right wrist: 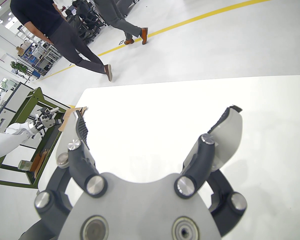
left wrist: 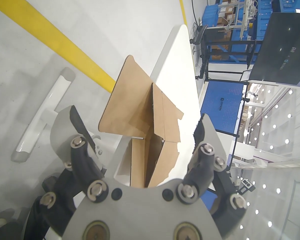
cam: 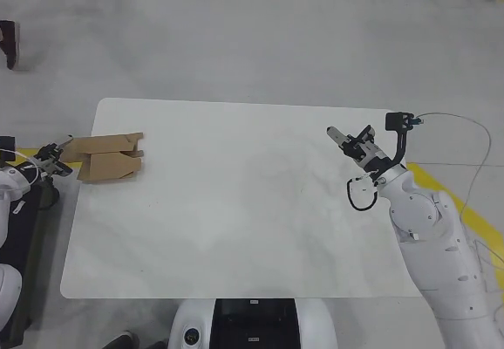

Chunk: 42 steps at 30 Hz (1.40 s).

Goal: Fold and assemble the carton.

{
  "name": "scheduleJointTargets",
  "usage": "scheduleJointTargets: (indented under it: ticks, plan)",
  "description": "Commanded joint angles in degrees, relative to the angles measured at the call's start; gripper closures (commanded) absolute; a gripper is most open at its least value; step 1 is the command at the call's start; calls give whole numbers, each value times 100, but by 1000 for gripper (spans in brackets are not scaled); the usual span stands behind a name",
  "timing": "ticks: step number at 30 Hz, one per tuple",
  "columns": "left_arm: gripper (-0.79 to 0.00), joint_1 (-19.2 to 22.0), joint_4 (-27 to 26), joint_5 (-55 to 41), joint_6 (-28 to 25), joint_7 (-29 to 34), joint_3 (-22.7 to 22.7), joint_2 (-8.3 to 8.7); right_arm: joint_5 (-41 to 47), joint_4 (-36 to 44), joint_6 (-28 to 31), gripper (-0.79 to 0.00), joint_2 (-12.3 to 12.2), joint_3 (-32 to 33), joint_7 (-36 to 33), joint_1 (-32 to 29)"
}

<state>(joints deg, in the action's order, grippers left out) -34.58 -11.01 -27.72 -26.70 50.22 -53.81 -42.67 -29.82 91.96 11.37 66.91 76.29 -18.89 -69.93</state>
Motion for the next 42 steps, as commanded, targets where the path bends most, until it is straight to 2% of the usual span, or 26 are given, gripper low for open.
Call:
scheduleJointTargets:
  ticks: [1, 5, 7, 14, 24, 25, 27, 28, 30, 32, 36, 39, 42]
  plan:
    - [-785, 0, 0, 0, 0, 0, 0, 0, 0, 0, 0, -785, 0, 0, 0, 0]
    - [-785, 0, 0, 0, 0, 0, 0, 0, 0, 0, 0, -785, 0, 0, 0, 0]
    - [-785, -55, -59, -15, 56, -234, -27, -2, 0, 0, 0, -785, 0, 0, 0, 0]
    - [-785, -307, -288, -168, 728, -707, -205, 21, 0, 0, 0, -785, 0, 0, 0, 0]
    - [-785, -569, -627, -234, 1153, -1096, -370, -19, 0, 0, 0, -785, 0, 0, 0, 0]
    - [-723, -578, -646, -240, 1169, -1138, -388, -24, 0, 0, 0, -785, 0, 0, 0, 0]
    - [-431, -596, -675, -248, 1202, -1171, -422, -34, 0, 0, 0, -785, 0, 0, 0, 0]
    - [-366, -604, -684, -258, 1217, -1181, -441, -38, 0, 0, 0, -785, 0, 0, 0, 0]
    - [-302, -616, -700, -266, 1247, -1171, -475, -45, 0, 0, 0, -785, 0, 0, 0, 0]
    - [-280, -626, -708, -308, 1286, -1115, -520, -52, 0, 0, 0, -785, 0, 0, 0, 0]
    - [-154, -648, -685, -470, 1356, -937, -638, -63, 0, 0, 0, -785, 0, 0, 0, 0]
    - [-129, -660, -655, -579, 1344, -860, -734, -64, 0, 0, 0, -785, 0, 0, 0, 0]
    - [-58, -668, -654, -658, 1233, -791, -832, -53, 0, 0, 0, -785, 0, 0, 0, 0]
